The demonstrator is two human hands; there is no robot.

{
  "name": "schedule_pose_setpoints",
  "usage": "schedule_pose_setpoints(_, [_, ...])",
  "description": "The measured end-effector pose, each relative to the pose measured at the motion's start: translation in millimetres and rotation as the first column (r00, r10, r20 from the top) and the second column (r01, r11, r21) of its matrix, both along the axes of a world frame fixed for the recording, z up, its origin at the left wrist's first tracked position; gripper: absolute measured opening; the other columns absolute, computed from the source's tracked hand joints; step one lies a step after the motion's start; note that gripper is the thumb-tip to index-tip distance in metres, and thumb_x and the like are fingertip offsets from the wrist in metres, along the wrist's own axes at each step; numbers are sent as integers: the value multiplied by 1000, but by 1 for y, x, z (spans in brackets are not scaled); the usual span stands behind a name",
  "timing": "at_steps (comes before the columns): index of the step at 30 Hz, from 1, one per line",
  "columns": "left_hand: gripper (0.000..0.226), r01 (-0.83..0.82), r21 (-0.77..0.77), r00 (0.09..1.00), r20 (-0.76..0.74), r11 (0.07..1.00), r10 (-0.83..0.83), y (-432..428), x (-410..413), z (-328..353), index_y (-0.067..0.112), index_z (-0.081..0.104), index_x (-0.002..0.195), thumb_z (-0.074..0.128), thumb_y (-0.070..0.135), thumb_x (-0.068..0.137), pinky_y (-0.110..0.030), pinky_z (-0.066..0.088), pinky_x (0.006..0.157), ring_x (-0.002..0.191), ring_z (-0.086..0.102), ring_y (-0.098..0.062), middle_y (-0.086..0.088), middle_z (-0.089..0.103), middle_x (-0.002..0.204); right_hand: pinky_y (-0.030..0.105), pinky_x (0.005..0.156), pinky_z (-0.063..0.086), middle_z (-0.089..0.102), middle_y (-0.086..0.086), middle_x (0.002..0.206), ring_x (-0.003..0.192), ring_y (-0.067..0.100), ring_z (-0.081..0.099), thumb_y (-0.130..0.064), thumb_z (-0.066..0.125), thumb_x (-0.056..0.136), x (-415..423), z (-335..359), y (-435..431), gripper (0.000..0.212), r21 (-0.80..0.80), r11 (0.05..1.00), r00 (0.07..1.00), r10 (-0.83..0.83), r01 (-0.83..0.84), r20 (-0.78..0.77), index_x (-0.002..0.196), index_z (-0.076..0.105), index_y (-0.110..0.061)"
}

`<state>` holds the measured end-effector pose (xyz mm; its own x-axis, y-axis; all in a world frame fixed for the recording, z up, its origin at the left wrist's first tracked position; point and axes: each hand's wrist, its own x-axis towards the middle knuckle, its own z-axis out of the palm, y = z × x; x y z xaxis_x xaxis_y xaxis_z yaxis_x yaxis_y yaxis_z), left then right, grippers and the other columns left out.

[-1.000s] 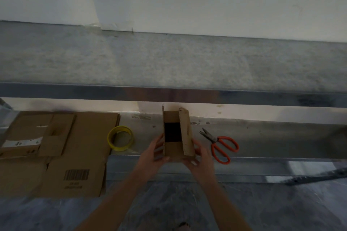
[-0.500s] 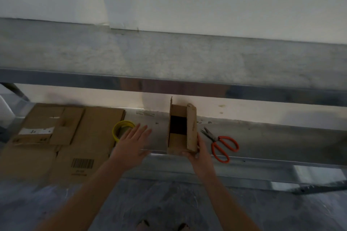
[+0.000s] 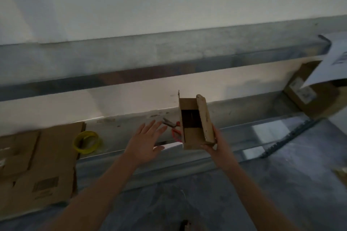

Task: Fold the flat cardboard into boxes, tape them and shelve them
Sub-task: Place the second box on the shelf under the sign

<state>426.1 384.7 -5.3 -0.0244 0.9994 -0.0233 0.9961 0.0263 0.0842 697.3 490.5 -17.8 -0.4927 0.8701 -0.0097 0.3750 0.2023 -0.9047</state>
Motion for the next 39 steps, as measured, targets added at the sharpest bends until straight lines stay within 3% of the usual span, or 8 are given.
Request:
schedule_pose_setpoints(4, [69,69,32,997,15,997,-70,31,53,4,30,14,153,41,56,94,-38,-1,118,149,6,-19,2,10,162,0,84,39,43,-30,127,113,-19,45,-22,72,85,66,7,23,74,18,997,997,-70,69,36,136,26,-50])
schedule_pose_setpoints(9, [70,97,-17,995,20,995,-97,85,132,-6,31,8,154,42,51,95,-39,2,119,149,3,-17,3,2,162,28,101,42,47,-9,137,123,6,47,-20,73,87,154,6,72,80,4,997,993,-80,80,83,151,26,-25])
schedule_pose_setpoints(13, [72,79,-58,996,50,995,-77,132,214,-26,29,8,154,41,53,95,-39,9,118,149,5,-16,3,2,162,19,92,40,49,-9,129,115,8,49,-19,68,90,232,1,118,64,-3,992,987,-129,130,92,141,31,-32])
schedule_pose_setpoints(20, [85,-40,-134,936,341,990,84,217,355,-41,31,1,154,45,63,89,-41,17,119,148,9,-15,4,5,162,12,90,40,48,-2,134,119,9,48,-23,58,97,297,-9,194,54,-122,984,992,-128,129,11,145,34,-26])
schedule_pose_setpoints(26, [83,-68,-106,937,335,992,100,282,379,-38,33,2,154,41,66,89,-42,18,119,147,11,-14,6,9,162,33,107,40,47,-4,140,126,13,45,-27,57,97,326,-22,251,56,-165,969,982,-188,183,-17,147,32,-32])
schedule_pose_setpoints(32, [85,-3,-80,903,427,997,37,353,415,-41,29,7,154,38,72,88,-35,15,117,147,11,-11,7,8,161,39,110,40,45,-2,144,131,16,44,-30,58,97,353,-40,304,59,-176,949,964,-263,263,24,148,28,-35])
schedule_pose_setpoints(35, [85,-71,-103,806,580,992,118,378,435,-47,23,20,152,51,67,86,-23,25,108,137,33,-13,4,28,155,35,106,45,50,-5,135,126,18,50,-20,61,96,359,-50,327,60,-226,932,958,-287,283,19,149,32,-27])
schedule_pose_setpoints(39, [64,-286,-165,502,813,944,294,402,458,-59,31,44,135,73,48,80,-14,40,90,118,52,-7,15,53,125,7,81,48,54,-8,122,118,16,56,-1,63,91,357,-66,342,58,-279,912,946,-323,302,-29,139,40,-24])
